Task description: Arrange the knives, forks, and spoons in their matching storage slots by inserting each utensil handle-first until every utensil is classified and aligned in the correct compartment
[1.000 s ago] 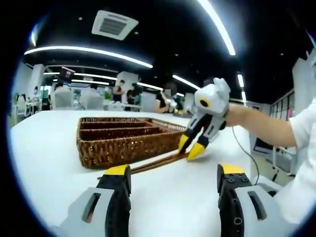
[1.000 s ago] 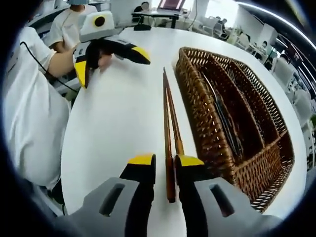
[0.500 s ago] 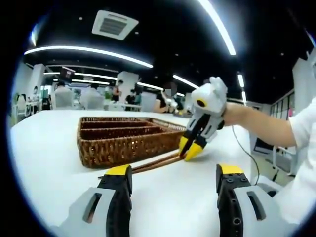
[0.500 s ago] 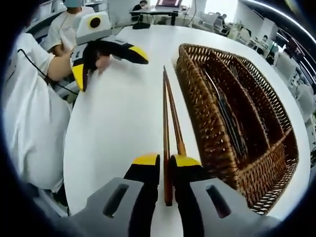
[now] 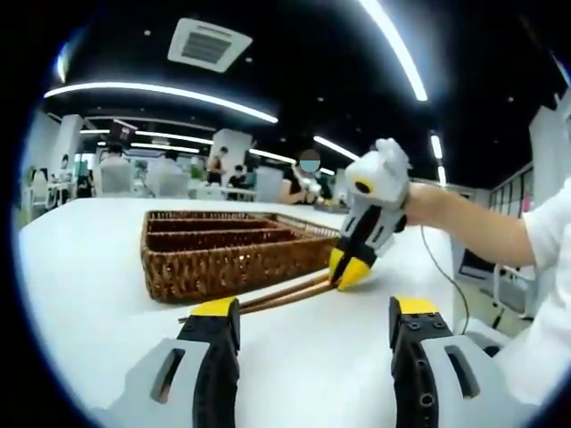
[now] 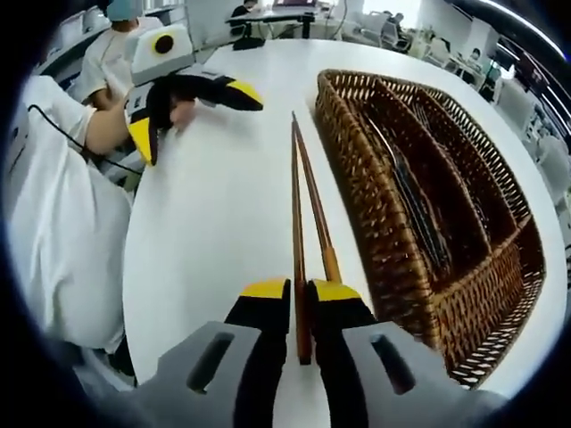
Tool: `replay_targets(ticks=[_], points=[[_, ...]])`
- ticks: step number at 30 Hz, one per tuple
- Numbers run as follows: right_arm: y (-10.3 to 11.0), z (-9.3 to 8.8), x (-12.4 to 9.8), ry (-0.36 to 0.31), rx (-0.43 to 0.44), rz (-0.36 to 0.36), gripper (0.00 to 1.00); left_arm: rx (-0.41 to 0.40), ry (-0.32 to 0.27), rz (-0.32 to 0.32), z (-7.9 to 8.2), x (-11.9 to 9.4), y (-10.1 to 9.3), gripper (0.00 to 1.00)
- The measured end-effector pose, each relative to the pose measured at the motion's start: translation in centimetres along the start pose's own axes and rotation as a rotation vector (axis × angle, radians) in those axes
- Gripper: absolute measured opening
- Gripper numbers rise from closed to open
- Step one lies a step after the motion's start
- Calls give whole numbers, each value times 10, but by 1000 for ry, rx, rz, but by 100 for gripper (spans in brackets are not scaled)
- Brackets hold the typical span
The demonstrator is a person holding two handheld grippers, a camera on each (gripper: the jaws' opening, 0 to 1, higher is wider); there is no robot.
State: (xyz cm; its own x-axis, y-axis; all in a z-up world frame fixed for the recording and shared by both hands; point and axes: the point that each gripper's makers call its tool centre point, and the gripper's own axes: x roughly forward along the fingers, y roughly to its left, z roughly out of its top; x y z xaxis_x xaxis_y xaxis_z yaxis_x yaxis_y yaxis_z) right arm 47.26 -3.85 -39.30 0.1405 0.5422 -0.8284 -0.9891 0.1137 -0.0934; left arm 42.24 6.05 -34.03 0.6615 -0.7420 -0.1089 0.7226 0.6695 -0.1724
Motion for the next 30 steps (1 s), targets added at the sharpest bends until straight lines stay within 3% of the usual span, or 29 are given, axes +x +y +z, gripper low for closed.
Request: replay_targets(ticks=[13,18,27,30], points=[[3,-5,-2,34,62,31,6,-6,-3,5,0,-1,2,66],[3,-5,-2,32,63,29,5,-5,0,7,0,-1,2,60],[15,3,-2,-104,202,104,5,-30,39,-37,-3,3,-10,47],[16,6,-5,-159,242,118,5,-73,53,-78,-4,5,-18,46]])
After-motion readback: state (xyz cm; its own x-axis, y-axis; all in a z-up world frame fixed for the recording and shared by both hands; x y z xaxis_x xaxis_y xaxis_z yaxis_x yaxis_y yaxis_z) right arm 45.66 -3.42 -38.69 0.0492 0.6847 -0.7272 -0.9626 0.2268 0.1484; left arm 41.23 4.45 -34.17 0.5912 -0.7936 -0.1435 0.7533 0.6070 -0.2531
